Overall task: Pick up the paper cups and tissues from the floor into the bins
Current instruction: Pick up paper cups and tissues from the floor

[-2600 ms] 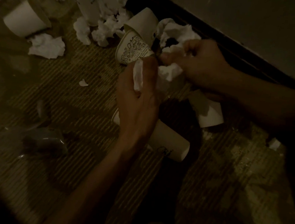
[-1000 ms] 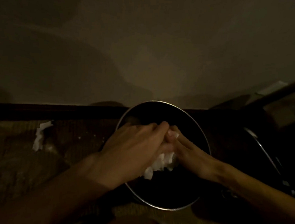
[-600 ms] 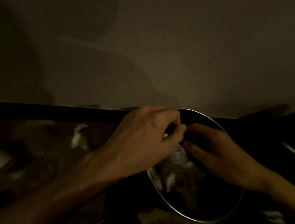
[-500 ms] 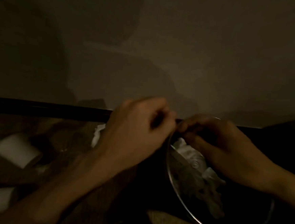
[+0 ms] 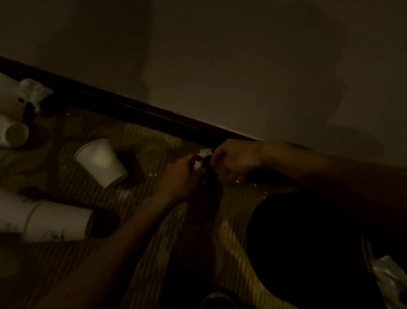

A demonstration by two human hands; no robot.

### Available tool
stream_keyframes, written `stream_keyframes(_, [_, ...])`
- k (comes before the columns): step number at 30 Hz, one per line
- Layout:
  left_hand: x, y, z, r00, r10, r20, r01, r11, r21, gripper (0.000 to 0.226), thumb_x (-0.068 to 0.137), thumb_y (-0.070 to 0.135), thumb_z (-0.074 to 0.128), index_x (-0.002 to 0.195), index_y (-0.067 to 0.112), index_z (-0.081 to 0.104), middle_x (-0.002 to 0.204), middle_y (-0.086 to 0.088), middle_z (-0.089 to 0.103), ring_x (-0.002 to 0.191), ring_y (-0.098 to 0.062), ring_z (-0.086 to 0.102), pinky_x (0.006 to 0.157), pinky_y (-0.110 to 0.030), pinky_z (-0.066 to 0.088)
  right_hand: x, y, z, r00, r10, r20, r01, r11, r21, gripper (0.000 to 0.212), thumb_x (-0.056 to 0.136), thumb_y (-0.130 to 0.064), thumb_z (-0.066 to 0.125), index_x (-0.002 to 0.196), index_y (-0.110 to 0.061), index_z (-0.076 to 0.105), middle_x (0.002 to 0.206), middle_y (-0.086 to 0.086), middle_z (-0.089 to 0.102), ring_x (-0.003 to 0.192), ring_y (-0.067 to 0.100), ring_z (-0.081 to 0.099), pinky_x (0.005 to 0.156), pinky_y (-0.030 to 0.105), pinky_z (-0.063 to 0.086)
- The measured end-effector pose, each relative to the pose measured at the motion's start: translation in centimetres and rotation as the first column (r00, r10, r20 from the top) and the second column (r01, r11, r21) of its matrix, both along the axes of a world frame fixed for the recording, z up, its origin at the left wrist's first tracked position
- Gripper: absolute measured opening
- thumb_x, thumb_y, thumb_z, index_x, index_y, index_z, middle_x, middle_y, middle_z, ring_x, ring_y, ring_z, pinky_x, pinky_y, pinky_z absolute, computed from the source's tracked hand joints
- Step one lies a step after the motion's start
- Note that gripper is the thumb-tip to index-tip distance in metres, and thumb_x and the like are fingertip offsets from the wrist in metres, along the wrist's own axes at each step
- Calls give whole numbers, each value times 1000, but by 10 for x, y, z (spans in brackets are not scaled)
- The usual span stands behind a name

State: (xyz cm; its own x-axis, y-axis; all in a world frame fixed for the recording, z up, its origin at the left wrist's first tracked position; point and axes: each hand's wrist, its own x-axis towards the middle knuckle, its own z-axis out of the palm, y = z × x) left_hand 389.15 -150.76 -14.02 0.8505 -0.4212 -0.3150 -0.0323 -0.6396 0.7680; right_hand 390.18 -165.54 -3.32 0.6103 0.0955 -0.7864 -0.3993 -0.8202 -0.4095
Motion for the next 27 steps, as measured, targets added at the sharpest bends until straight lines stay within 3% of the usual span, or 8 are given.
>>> stream_keyframes(1, [0, -1, -7, 1000, -1, 22, 0, 1000, 28, 31, 100, 28, 53, 130, 20, 59, 121, -9, 66, 109, -28, 62, 77, -30, 45, 5, 3, -5, 999, 35, -10, -35, 999, -23, 18, 95, -3, 53, 104, -13, 64, 83, 5, 61, 58, 16, 61, 50, 26, 50])
stream_keyframes(3, [-2, -3, -15, 996, -19, 92, 8, 993, 115, 32, 100, 31, 53, 130, 23, 59, 120, -10, 65, 107, -29, 62, 74, -29, 41, 14, 7, -17, 991, 133, 25, -130, 986, -108, 32, 96, -5, 53, 127, -6, 59, 120, 13, 62, 97, 25, 66, 79, 26, 55])
stream_keyframes(6, [-4, 2, -16, 988, -3, 155, -13, 994, 104, 32, 94, 30, 61, 122, 17, 66, 115, -13, 66, 104, -32, 64, 80, -36, 48, 16, 13, -39, 990, 132, 45, -125, 982, -140, 44, 98, -13, 55, 141, -7, 47, 146, 13, 46, 130, 28, 47, 108, 35, 38])
stream_keyframes(11, [-2, 23, -19, 990, -31, 139, 10, 989, 149, 26, 95, 23, 59, 117, 12, 69, 115, -13, 69, 108, -30, 63, 87, -36, 48, 13, 18, -62, 989, -30, 145, 56, 983, -175, 27, 99, -17, 55, 122, -7, 67, 122, 11, 63, 108, 27, 61, 82, 30, 49])
stream_keyframes(15, [-6, 44, -21, 988, 147, 54, -136, 977, -162, 19, 95, 13, 60, 109, 8, 72, 109, -8, 72, 101, -21, 66, 80, -16, 48, 3, 35, -66, 950, -268, 159, 266, 963, 33, 34, 97, -29, 59, 103, 1, 71, 85, 13, 65, 77, 25, 62, 68, 35, 52])
stream_keyframes(17, [-11, 49, -20, 978, 211, -8, -205, 941, -271, 18, 94, 13, 64, 109, 8, 73, 112, -4, 72, 105, -11, 64, 78, -1, 40, -4, 53, -69, 924, -375, 70, 362, 920, 147, 34, 98, -30, 56, 112, -1, 68, 86, 9, 66, 77, 19, 60, 63, 26, 50])
stream_keyframes(20, [-24, 59, -14, 946, 303, -115, -324, 875, -360, 20, 95, 14, 63, 111, 10, 72, 106, -1, 73, 96, -3, 64, 78, -10, 47, -9, 78, -76, 906, -421, 52, 402, 891, 210, 29, 102, -28, 50, 122, -14, 65, 110, 3, 67, 97, 17, 64, 72, 26, 52])
stream_keyframes(27, [-53, 104, 16, 819, 535, -205, -556, 653, -514, 9, 93, 23, 67, 90, 23, 75, 80, 9, 74, 79, -5, 70, 68, -19, 52, -2, 114, -74, 836, -543, 84, 457, 772, 441, 26, 96, -11, 51, 87, -14, 75, 105, 10, 74, 86, 14, 69, 78, 24, 54])
